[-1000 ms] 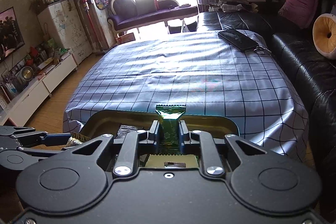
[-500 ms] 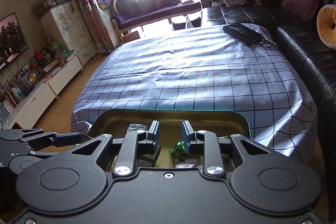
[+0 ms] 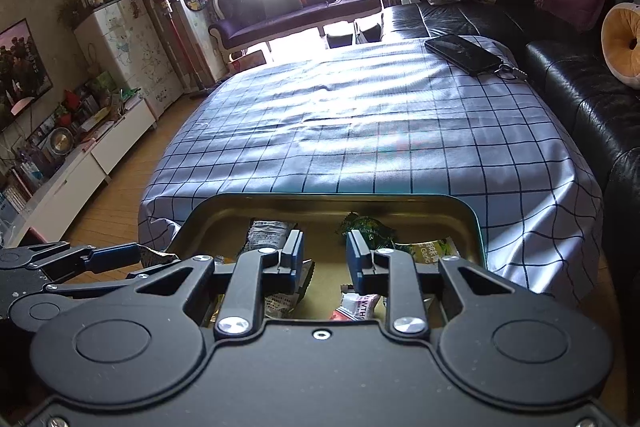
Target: Organize snacks
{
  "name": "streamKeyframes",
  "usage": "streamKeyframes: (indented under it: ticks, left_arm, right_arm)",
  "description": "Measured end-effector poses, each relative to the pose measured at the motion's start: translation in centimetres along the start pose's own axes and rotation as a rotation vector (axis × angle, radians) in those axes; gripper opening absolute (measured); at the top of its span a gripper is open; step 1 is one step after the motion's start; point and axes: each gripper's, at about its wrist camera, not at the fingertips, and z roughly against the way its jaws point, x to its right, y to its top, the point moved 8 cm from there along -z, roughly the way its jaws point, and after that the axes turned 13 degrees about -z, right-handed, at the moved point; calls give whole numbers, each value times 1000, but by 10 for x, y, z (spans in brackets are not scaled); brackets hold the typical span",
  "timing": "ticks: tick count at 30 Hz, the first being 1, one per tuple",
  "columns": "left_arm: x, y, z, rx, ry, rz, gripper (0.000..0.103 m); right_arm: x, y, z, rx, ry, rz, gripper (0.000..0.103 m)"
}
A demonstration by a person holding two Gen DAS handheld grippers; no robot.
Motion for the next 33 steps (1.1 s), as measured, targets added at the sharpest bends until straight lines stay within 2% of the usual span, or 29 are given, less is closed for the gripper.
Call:
streamKeyframes:
  ticks: [12, 19, 23, 27, 33]
  left_arm:
    - [3, -9, 8, 10, -2, -20, 49]
    - [8, -16, 5, -44, -26, -19, 49]
    - [11, -16, 9, -31, -7, -54, 49]
    - [13, -17, 12, -20, 3, -73, 49]
    - [10, -22, 9, -54, -20, -32, 49]
  right_arm:
    - [-6, -13, 8, 1, -16, 14, 36]
    - [-9, -23, 13, 0, -37, 34, 36]
    - [-11, -27, 16, 1, -51, 41, 36]
    - [-11, -32, 20, 15, -77, 49, 44]
    - [-8, -42, 24, 11, -97, 17, 44]
